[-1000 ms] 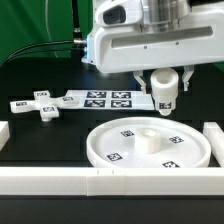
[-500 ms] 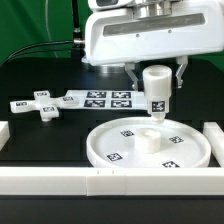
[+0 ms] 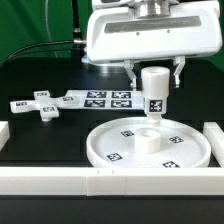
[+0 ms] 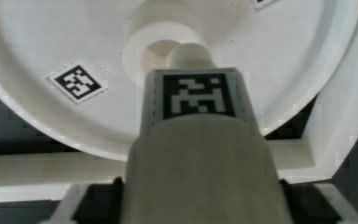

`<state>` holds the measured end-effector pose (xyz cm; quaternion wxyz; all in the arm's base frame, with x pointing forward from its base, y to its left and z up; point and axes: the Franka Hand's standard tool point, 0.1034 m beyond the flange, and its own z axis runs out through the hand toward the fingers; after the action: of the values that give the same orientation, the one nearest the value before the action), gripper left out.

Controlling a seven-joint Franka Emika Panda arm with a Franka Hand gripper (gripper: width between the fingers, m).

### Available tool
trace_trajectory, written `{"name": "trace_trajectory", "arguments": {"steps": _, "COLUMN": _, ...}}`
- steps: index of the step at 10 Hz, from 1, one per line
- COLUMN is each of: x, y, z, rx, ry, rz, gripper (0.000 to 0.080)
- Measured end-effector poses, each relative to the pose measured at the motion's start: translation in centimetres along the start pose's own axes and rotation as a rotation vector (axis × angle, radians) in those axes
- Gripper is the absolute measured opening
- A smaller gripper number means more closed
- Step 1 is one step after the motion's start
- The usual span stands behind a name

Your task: Assemble round table

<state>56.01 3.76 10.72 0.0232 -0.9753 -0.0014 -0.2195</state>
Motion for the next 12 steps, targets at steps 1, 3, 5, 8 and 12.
{"name": "trace_trajectory", "arguments": {"steps": 1, "x": 0.0, "y": -0.6, "z": 0.2, "rx": 0.006, "ry": -0.007, "rz": -0.008, "gripper": 0.0409}}
{"name": "trace_trajectory", "arguments": {"steps": 3, "x": 0.0, "y": -0.6, "z": 0.2, "rx": 0.006, "ry": -0.008, "rz": -0.007, "gripper": 0.0409}}
{"name": "trace_trajectory", "arguments": {"steps": 5, "x": -0.2, "y": -0.4, "z": 0.7, "rx": 0.005, "ry": -0.015, "rz": -0.025, "gripper": 0.0409}}
{"name": "trace_trajectory", "arguments": {"steps": 8, "x": -0.8, "y": -0.1, "z": 1.1, "rx": 0.0, "ry": -0.016, "rz": -0.035, "gripper": 0.0409}}
{"name": "trace_trajectory", "arguments": {"steps": 12, "x": -0.4, "y": 0.0, "z": 1.3, "rx": -0.002, "ry": -0.002, "rz": -0.037, "gripper": 0.0409}}
